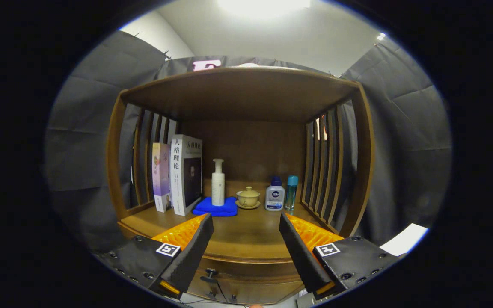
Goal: Pull open the drawer, take out the items inside it, and place them on the countertop above the cabinet.
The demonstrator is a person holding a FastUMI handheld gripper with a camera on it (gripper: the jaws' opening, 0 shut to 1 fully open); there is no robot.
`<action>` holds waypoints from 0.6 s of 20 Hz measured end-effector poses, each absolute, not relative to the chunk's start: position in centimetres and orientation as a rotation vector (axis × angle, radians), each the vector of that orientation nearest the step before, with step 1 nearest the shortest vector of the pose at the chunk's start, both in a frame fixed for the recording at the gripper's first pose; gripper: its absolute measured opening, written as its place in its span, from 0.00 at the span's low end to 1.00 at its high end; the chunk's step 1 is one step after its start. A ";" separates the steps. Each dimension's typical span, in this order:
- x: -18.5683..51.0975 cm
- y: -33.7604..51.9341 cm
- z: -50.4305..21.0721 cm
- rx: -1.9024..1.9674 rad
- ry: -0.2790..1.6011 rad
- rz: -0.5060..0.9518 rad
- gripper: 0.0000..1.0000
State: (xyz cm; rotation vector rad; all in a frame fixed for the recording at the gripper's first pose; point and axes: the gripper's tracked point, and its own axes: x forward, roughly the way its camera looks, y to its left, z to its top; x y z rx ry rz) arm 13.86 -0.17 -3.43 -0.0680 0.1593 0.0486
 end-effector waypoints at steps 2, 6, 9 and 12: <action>15.2 -0.6 -5.5 -0.075 0.211 0.043 0.99; 17.2 -0.3 -8.8 -0.078 0.290 0.064 0.99; 16.7 0.8 -10.0 -0.051 0.310 0.097 0.99; 14.6 2.9 -11.3 -0.037 0.320 0.159 0.99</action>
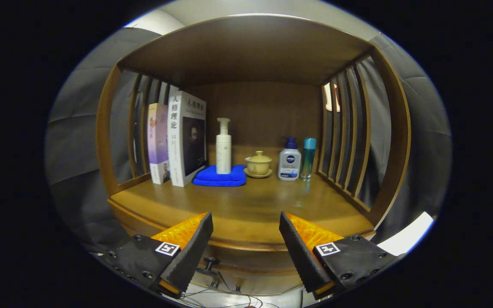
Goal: Pull open the drawer, take out the items inside it, and place them on the countertop above the cabinet.
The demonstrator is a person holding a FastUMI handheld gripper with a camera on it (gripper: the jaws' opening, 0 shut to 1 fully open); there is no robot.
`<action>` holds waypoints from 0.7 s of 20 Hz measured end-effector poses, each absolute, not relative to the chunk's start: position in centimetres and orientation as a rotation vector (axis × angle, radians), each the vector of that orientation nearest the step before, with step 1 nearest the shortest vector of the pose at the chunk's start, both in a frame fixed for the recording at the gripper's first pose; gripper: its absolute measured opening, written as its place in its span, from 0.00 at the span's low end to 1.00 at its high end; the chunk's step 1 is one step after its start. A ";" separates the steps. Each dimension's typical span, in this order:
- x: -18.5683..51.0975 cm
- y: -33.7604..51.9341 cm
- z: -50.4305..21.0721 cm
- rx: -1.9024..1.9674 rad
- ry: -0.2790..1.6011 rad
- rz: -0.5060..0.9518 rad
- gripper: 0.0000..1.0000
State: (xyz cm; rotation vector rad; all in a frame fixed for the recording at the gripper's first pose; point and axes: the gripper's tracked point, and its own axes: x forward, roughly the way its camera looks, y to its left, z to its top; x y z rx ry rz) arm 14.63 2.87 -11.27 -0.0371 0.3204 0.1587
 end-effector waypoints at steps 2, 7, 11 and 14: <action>13.5 4.3 -12.4 -0.043 0.337 0.187 0.99; 11.9 5.9 -16.7 -0.025 0.404 0.167 0.99; 11.8 6.4 -20.6 -0.036 0.486 0.158 0.97; 11.8 6.7 -22.1 -0.054 0.508 0.160 0.80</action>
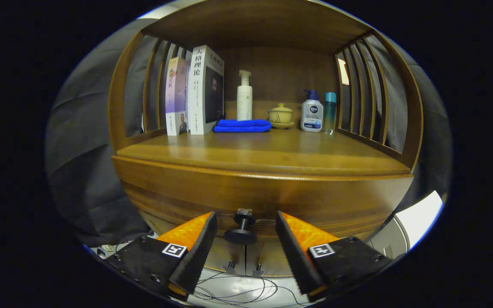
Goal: Pull open the drawer, take out the items inside it, and place them on the countertop above the cabinet.
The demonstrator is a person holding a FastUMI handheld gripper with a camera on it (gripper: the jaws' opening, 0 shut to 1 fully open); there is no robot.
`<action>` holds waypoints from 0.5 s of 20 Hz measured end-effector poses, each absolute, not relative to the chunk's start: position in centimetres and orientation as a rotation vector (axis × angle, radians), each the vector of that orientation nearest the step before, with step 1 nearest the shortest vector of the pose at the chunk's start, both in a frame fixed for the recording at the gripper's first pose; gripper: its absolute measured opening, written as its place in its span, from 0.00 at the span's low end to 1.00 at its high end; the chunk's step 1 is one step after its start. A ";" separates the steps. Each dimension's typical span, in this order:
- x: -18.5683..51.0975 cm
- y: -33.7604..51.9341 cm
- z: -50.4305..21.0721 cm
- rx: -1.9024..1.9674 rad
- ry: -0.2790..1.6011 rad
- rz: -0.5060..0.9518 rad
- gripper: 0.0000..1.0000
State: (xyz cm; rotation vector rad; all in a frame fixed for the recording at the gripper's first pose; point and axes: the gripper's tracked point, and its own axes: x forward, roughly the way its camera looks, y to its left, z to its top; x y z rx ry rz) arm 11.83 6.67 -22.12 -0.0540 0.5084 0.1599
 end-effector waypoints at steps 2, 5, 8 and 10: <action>12.0 7.4 -22.5 -0.036 0.497 0.161 0.59; 11.9 7.4 -22.5 -0.035 0.483 0.169 0.38; 11.8 7.3 -22.3 0.010 0.476 0.159 0.27; 11.5 7.2 -22.3 -0.007 0.476 0.155 0.27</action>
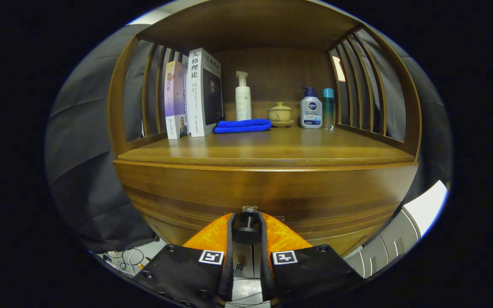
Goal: Pull open the drawer, take out the items inside it, and place them on the countertop above the cabinet.
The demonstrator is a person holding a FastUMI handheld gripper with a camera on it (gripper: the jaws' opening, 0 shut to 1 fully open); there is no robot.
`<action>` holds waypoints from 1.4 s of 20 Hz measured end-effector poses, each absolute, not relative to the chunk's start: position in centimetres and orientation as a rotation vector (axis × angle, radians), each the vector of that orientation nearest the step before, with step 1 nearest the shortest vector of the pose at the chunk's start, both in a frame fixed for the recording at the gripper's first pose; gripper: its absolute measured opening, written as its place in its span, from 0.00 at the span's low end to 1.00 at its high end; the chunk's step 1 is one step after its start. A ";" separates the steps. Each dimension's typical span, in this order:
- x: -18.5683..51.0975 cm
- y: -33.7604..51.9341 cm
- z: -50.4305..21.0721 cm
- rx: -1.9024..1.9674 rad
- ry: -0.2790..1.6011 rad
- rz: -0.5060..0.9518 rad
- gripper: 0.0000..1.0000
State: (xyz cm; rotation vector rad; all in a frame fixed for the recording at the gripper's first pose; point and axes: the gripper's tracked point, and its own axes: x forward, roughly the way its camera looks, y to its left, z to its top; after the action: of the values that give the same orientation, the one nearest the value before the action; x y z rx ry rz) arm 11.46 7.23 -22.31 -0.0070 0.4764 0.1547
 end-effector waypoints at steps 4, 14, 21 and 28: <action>9.6 6.9 -22.1 -0.059 0.460 0.166 0.27; 2.8 7.6 -19.2 -0.092 0.368 0.213 0.26; 1.2 7.5 -19.6 -0.122 0.334 0.199 0.26; 3.5 6.9 -19.6 -0.082 0.356 0.182 0.62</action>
State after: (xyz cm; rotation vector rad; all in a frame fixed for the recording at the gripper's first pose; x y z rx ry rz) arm 3.46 6.88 -19.55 -0.0820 0.3559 0.1816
